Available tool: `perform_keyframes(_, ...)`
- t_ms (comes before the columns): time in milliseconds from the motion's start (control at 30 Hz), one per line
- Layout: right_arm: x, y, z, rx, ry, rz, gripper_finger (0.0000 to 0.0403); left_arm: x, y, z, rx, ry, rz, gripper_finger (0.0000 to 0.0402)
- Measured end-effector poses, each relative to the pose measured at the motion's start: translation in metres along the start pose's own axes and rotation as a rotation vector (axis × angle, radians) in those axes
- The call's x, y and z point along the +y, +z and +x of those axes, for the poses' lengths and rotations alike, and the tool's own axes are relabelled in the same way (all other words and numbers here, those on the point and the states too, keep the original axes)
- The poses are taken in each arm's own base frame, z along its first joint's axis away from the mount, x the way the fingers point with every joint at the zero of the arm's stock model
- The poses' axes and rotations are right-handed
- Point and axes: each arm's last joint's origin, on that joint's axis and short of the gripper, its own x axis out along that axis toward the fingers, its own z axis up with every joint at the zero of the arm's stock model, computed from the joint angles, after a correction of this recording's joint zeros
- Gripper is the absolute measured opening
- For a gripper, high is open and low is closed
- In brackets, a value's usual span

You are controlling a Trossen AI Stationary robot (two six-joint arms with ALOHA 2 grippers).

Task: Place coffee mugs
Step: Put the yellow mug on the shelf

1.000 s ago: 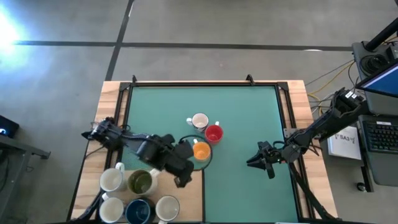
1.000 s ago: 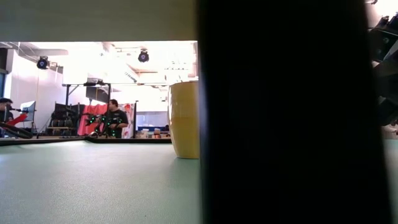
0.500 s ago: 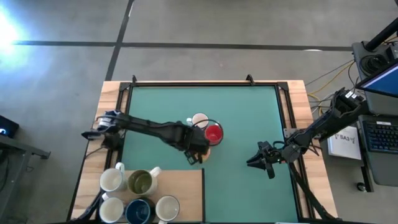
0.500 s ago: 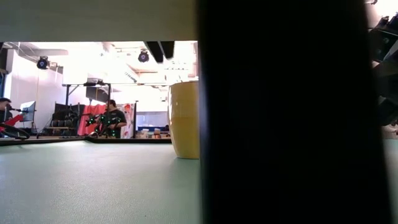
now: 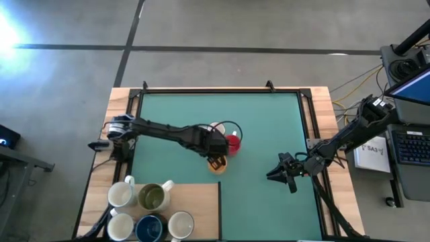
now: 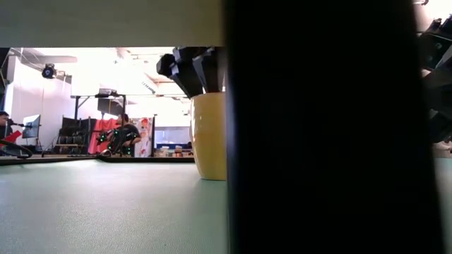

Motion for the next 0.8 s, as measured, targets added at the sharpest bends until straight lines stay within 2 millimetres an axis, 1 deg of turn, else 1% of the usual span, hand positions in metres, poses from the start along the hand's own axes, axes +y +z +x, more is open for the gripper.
perform_keyframes(200,0.0,0.0,0.0,0.0,0.0,0.0,0.0068,-0.003,-0.003,0.012,-0.007,-0.057,-0.002,0.0176)
perform_keyframes(400,0.0,0.0,0.0,0.0,0.0,0.0,0.0068,0.0,-0.007,0.019,0.001,-0.038,0.003,0.0151)
perform_keyframes(533,0.0,0.0,0.0,0.0,0.0,0.0,0.0068,0.0,-0.008,0.019,0.01,-0.041,0.008,0.0119)
perform_keyframes(800,0.0,0.0,0.0,0.0,0.0,0.0,0.0068,-0.003,-0.01,0.018,0.031,-0.077,0.013,0.0034)
